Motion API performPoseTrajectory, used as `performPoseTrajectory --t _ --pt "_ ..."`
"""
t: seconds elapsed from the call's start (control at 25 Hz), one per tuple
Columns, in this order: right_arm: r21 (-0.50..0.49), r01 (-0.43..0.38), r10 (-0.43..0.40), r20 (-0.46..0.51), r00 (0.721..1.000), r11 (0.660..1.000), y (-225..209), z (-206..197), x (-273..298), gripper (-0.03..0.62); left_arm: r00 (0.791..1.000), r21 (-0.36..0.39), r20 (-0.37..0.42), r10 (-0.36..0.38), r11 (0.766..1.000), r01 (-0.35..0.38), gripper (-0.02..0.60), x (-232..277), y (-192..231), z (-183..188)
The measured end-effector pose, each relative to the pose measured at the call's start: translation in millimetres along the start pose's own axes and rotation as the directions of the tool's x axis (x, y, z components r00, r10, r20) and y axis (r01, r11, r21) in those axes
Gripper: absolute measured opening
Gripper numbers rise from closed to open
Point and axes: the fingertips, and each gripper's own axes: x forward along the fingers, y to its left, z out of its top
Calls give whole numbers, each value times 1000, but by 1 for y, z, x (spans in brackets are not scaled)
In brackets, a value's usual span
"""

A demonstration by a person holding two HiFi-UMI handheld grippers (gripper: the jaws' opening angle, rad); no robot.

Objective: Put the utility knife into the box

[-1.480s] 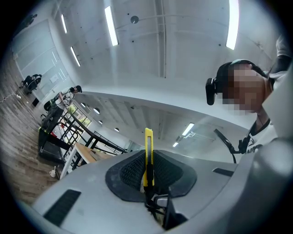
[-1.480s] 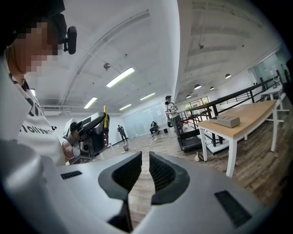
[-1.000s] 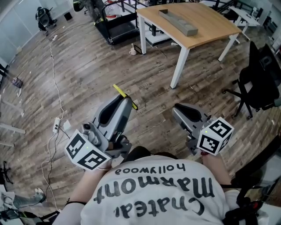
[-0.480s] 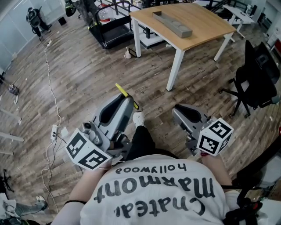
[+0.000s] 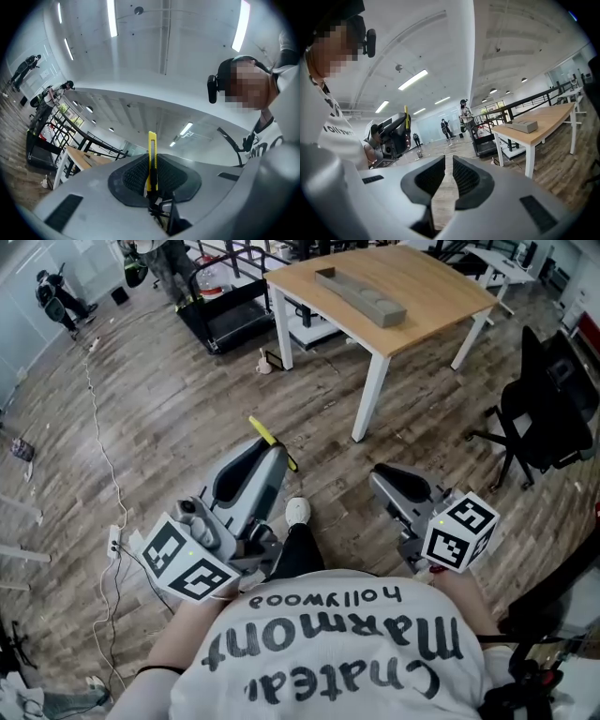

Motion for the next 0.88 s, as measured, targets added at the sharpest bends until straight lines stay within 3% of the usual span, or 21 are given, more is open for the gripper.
performPoseTrajectory --t 0.2,0.4,0.88 --pt "25 15 -16 29 999 1000 -34 20 26 54 1000 8 -17 -23 1000 23 51 27 37 2" --pt "16 28 -28 -1 1000 999 -68 38 65 54 999 -2 -27 -23 1000 23 51 58 83 10" --pt "63 18 -16 -32 999 998 -126 76 166 54 998 -42 -44 46 998 -48 51 100 201 31"
